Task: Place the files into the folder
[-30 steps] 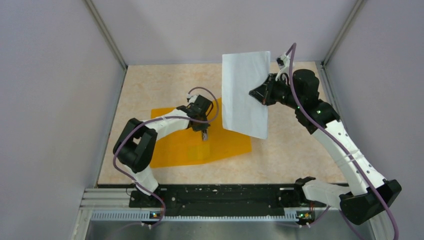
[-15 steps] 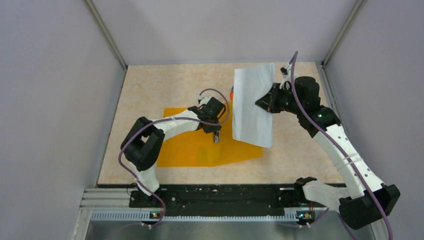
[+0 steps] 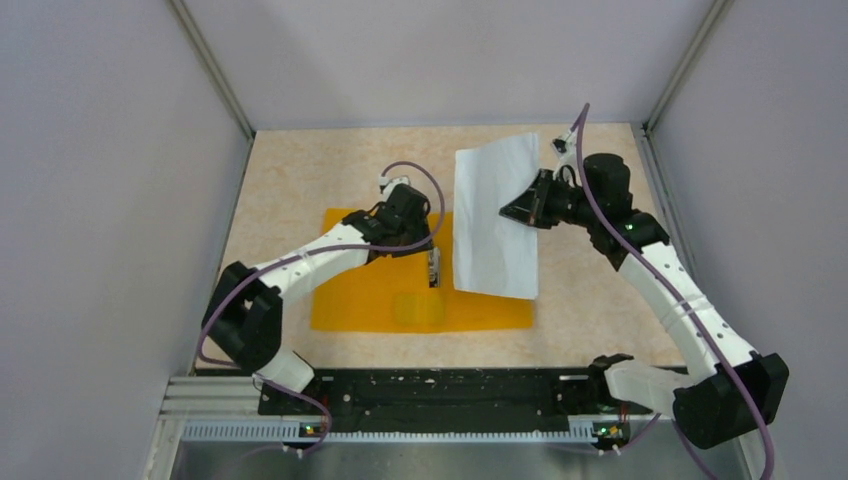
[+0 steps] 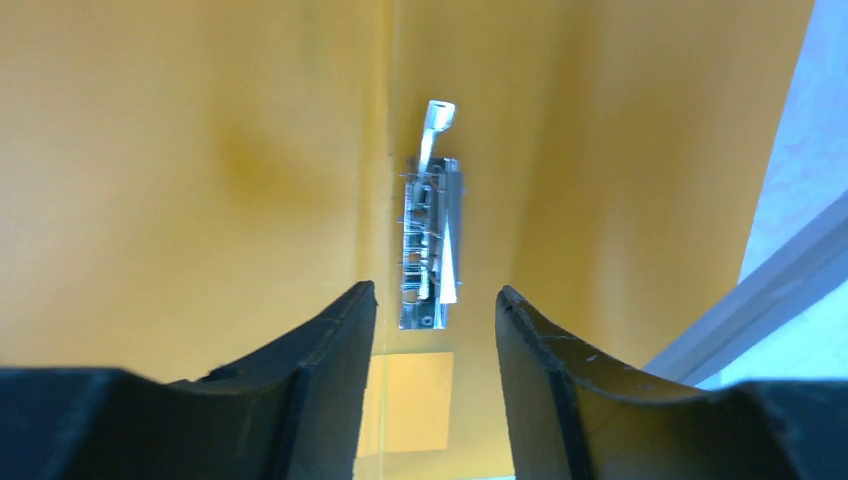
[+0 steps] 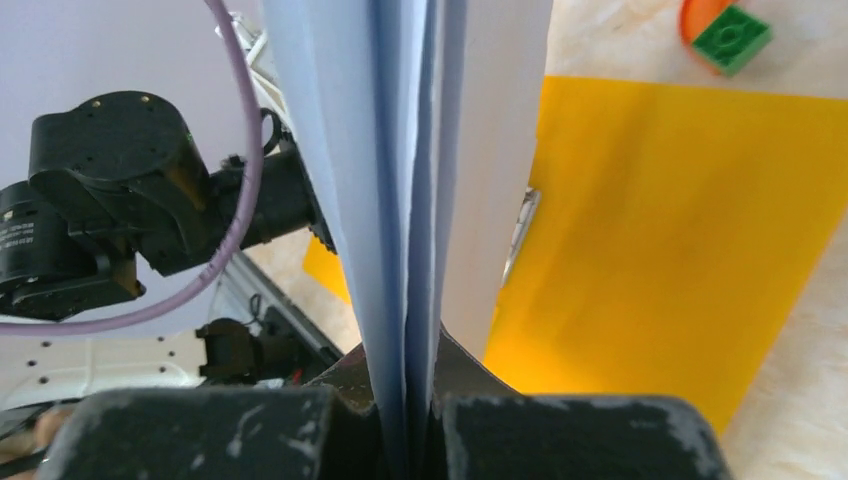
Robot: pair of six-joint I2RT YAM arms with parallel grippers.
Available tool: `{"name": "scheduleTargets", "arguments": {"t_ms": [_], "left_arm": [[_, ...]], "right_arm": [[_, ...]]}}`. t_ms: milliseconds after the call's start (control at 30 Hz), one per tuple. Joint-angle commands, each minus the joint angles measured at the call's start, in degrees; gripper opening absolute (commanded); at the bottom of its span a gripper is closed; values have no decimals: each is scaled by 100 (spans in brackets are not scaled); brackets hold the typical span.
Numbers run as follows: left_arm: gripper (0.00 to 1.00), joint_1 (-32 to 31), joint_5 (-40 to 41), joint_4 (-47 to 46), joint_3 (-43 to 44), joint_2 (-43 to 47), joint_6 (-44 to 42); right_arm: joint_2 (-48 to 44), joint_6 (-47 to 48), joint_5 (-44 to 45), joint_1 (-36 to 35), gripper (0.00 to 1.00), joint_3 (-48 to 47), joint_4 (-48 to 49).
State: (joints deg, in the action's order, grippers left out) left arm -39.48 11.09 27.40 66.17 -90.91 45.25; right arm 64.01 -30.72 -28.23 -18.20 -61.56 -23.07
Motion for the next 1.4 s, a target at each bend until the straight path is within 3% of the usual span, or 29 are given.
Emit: {"name": "scheduleTargets", "arguments": {"t_ms": [0,200,400,567,933,1367], "left_arm": [[49,583,-323,-233,-855,745,218],[26,655,-153,-508,-1740,1054,680],[0,661,13,-639,-1988,712,1013],[0,661,40,-648,-1992,268,1085],[0,656,101,-709,-2058,57,1070],[0,657,-9,-750,-1973,-93,839]], "right_arm": [[247,-808,-865,5,0,243,1094],[571,-1782,-1160,-280,0,808,2539],[1254,-1159,-442,-267,0,1303,2568],[1955,-408,187,-207,0,1584,2325],[1925,316,1150,-202,0,1745,1736],[2017,616,958,-206,0,1774,2102]]}}
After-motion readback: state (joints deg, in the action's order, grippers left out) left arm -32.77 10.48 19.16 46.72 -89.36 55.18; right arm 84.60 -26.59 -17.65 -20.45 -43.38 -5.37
